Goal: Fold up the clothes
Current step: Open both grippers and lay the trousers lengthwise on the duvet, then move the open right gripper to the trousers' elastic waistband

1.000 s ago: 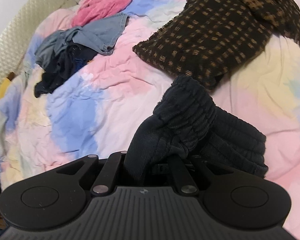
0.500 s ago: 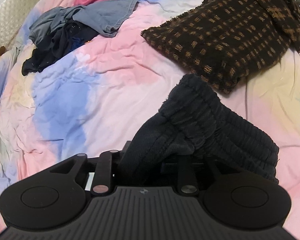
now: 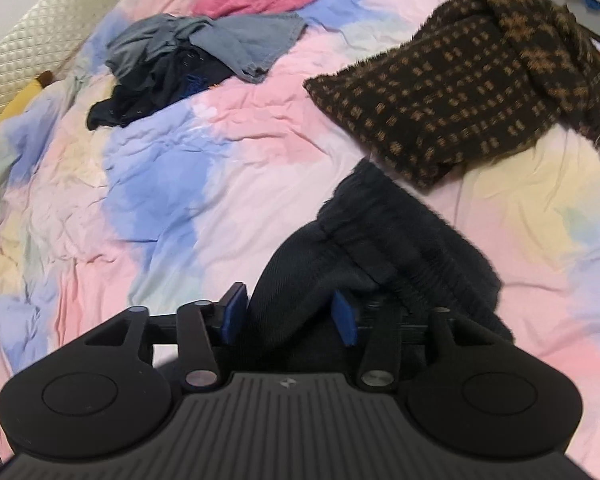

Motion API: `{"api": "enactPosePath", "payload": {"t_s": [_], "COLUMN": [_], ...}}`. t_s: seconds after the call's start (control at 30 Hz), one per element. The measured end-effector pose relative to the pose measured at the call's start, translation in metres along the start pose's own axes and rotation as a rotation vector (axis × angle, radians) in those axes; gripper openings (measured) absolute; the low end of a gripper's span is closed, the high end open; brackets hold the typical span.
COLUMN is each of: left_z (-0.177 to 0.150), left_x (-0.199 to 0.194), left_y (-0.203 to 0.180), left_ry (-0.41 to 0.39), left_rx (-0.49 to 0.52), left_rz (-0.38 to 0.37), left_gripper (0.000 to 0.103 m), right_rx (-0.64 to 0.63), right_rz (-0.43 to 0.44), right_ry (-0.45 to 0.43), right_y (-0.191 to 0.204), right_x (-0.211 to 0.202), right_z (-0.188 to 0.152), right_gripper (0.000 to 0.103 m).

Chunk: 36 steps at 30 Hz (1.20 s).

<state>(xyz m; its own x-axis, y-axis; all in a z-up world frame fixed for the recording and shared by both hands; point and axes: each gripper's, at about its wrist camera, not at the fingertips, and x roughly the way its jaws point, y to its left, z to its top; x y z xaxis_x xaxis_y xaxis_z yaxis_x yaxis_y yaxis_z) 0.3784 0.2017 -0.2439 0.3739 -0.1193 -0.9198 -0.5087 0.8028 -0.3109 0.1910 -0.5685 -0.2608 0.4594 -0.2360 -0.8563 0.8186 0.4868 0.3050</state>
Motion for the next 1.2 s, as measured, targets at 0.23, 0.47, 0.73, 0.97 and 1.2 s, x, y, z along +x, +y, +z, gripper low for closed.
{"api": "enactPosePath", "payload": {"t_s": [0.23,0.47,0.73,0.97,1.2], "left_z": [-0.063,-0.117,-0.186,-0.250,-0.343], "left_x": [-0.012,-0.025,-0.037,-0.059,-0.077], "left_y": [-0.006,-0.027,-0.044,-0.087,-0.152], "left_ry": [0.051,0.088,0.145,0.137,0.117], "left_rx": [0.113,0.252,0.299,0.369,0.387], "left_rz": [-0.039,-0.086,-0.113,-0.110,-0.094], "left_gripper": [0.055,0.055,0.056,0.056,0.056], "right_rx": [-0.039,-0.030,0.010,-0.154,-0.451], "right_rz": [0.039,0.071,0.090,0.144,0.237], "right_ry": [-0.025,-0.031,-0.003,0.044,0.134], "right_y": [-0.024,-0.053,-0.102,-0.137,-0.161], "right_x": [-0.059,-0.108,-0.128,-0.107,-0.061], "right_z": [-0.020,-0.060,-0.094,-0.078,-0.035], "right_gripper": [0.052,0.052,0.052,0.052,0.052]}}
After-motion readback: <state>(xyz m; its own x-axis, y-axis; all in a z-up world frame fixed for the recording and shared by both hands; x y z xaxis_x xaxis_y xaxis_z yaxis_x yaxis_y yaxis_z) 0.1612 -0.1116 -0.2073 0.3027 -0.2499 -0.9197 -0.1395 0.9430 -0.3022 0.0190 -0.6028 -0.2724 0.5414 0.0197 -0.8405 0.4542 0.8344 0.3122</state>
